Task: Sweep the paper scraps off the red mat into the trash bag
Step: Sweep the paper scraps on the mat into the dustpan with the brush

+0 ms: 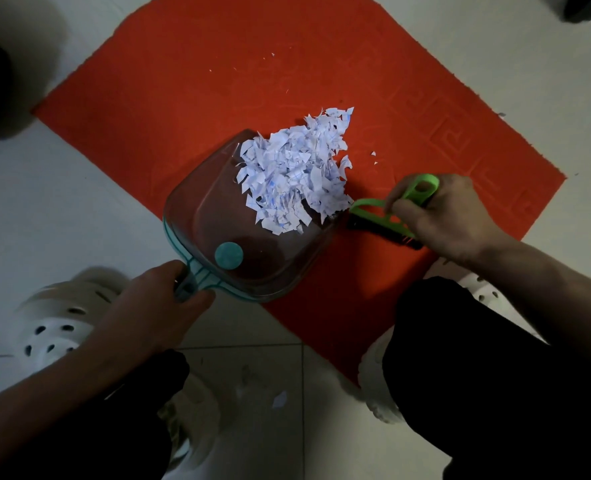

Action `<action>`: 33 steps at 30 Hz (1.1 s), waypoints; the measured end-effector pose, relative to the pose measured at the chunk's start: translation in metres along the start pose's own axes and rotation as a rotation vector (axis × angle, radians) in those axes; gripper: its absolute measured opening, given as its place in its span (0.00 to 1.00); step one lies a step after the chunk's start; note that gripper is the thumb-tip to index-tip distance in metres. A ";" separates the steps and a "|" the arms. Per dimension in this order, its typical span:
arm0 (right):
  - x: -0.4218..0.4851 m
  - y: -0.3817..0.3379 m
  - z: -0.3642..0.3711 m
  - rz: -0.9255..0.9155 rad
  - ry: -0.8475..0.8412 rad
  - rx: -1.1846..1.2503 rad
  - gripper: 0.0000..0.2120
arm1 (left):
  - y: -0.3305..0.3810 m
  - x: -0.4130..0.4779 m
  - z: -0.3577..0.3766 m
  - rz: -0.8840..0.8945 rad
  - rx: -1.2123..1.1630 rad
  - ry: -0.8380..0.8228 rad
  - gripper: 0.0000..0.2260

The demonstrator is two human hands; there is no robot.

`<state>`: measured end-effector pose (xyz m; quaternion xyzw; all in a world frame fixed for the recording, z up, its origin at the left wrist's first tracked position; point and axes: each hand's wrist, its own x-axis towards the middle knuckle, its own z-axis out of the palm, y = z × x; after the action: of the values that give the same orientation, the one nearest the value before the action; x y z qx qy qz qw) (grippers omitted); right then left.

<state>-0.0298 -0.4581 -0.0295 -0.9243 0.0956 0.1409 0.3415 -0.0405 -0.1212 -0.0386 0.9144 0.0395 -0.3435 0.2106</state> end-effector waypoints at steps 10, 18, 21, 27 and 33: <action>0.001 0.000 0.004 -0.055 -0.110 -0.036 0.09 | 0.002 -0.001 0.000 -0.011 -0.008 -0.010 0.11; 0.014 -0.003 -0.012 -0.096 0.014 -0.002 0.09 | -0.001 -0.003 0.000 -0.027 -0.013 -0.025 0.10; 0.012 -0.005 -0.005 -0.117 -0.062 -0.009 0.08 | -0.001 -0.003 0.001 -0.018 -0.011 -0.028 0.11; 0.014 -0.008 -0.008 -0.080 0.100 0.054 0.09 | 0.000 -0.003 0.001 -0.003 0.000 -0.045 0.10; 0.022 0.003 -0.006 0.058 0.323 -0.026 0.08 | 0.005 -0.003 0.001 0.020 0.007 -0.034 0.11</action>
<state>-0.0085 -0.4661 -0.0336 -0.9362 0.1742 0.0012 0.3054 -0.0421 -0.1260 -0.0358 0.9094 0.0255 -0.3573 0.2116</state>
